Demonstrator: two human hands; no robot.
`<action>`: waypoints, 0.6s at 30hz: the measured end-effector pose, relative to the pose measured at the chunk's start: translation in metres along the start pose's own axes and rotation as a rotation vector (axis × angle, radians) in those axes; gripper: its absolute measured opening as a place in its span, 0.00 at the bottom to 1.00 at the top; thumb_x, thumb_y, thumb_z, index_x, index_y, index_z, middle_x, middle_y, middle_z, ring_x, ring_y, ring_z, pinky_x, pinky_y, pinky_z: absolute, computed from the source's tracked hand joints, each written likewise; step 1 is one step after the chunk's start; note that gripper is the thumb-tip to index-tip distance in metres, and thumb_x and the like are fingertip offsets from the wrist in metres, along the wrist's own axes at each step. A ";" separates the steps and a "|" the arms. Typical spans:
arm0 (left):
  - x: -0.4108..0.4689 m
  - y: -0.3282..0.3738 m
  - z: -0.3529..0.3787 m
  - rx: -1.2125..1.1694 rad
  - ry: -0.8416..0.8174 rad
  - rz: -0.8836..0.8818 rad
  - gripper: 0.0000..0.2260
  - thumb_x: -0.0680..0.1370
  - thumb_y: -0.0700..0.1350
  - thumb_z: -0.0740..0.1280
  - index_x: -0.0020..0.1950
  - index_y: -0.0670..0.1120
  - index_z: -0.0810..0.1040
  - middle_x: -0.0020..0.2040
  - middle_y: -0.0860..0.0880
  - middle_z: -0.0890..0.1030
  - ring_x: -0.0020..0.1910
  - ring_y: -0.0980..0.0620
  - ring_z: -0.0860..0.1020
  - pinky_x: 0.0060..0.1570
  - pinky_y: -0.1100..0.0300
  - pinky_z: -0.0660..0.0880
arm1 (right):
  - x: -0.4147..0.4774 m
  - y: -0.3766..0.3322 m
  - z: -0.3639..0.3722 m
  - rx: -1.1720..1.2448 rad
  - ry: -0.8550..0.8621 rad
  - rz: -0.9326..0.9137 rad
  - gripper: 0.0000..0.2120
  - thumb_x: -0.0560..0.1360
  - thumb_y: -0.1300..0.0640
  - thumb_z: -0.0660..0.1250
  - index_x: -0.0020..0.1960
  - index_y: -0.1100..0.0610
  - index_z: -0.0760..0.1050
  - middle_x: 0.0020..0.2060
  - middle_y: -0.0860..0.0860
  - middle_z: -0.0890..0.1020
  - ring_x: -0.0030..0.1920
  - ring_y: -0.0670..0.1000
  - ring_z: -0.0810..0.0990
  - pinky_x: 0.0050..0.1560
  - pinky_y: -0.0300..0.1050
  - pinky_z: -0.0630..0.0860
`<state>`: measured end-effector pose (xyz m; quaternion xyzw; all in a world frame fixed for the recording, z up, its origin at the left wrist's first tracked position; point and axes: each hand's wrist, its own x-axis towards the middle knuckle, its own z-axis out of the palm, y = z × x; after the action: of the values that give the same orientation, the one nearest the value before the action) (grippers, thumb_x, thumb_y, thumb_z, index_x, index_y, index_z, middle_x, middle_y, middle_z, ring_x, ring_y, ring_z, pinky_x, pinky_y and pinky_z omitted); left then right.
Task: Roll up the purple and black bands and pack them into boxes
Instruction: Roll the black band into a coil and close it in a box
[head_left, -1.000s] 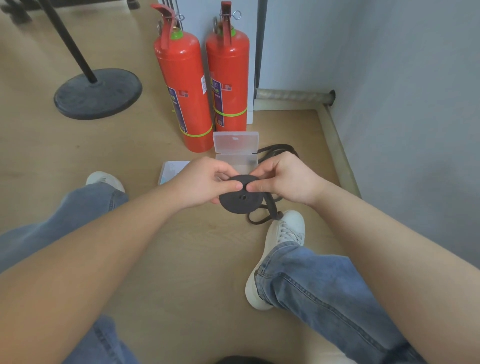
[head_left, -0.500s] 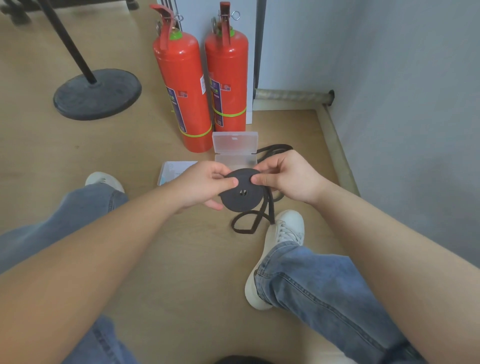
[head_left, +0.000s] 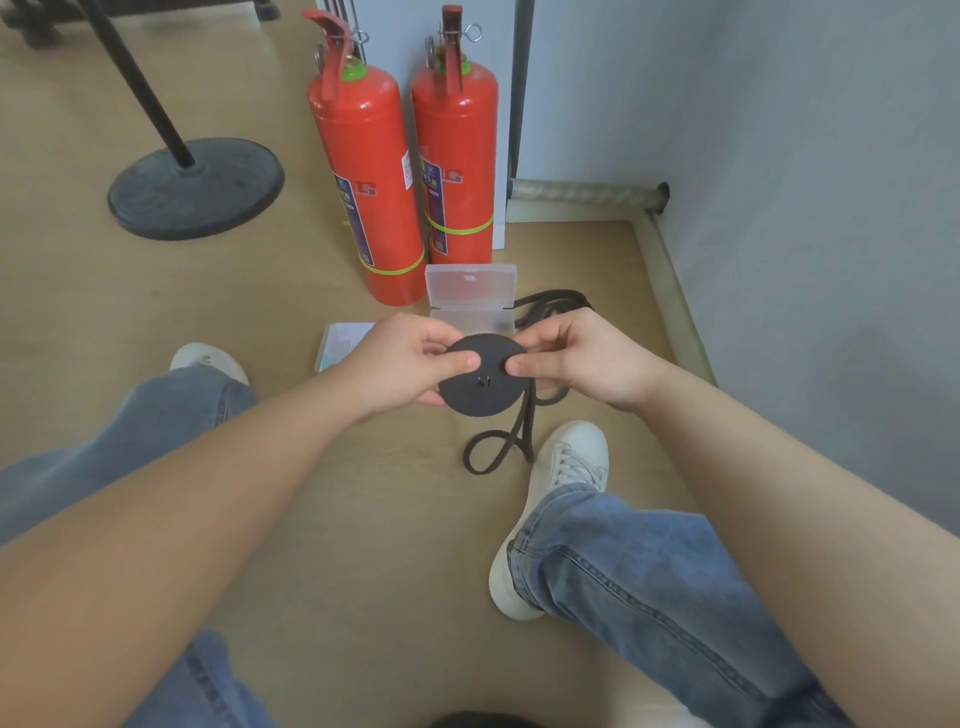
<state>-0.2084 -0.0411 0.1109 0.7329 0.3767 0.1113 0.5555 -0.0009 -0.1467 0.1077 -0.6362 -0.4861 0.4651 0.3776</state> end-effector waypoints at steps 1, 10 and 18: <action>0.000 0.001 0.000 -0.034 0.007 -0.006 0.04 0.79 0.44 0.71 0.52 0.48 0.84 0.46 0.50 0.87 0.46 0.54 0.86 0.46 0.53 0.84 | 0.000 0.001 -0.002 -0.003 0.004 0.002 0.09 0.76 0.62 0.74 0.57 0.59 0.85 0.48 0.57 0.88 0.50 0.55 0.88 0.54 0.49 0.84; -0.003 0.013 -0.004 0.099 -0.011 0.064 0.08 0.78 0.45 0.72 0.56 0.55 0.84 0.51 0.55 0.84 0.47 0.54 0.85 0.43 0.53 0.84 | 0.002 -0.004 0.001 -0.059 0.030 -0.090 0.08 0.75 0.63 0.75 0.54 0.57 0.86 0.44 0.54 0.89 0.43 0.48 0.87 0.46 0.41 0.82; -0.006 0.016 -0.004 0.058 0.096 0.074 0.02 0.78 0.45 0.72 0.48 0.51 0.85 0.46 0.50 0.86 0.44 0.52 0.86 0.38 0.51 0.85 | 0.002 -0.005 0.004 -0.086 -0.005 -0.073 0.10 0.76 0.65 0.73 0.57 0.58 0.84 0.48 0.52 0.89 0.49 0.50 0.88 0.50 0.42 0.82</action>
<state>-0.2080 -0.0436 0.1288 0.7560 0.3785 0.1558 0.5108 -0.0063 -0.1430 0.1110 -0.6325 -0.5297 0.4313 0.3652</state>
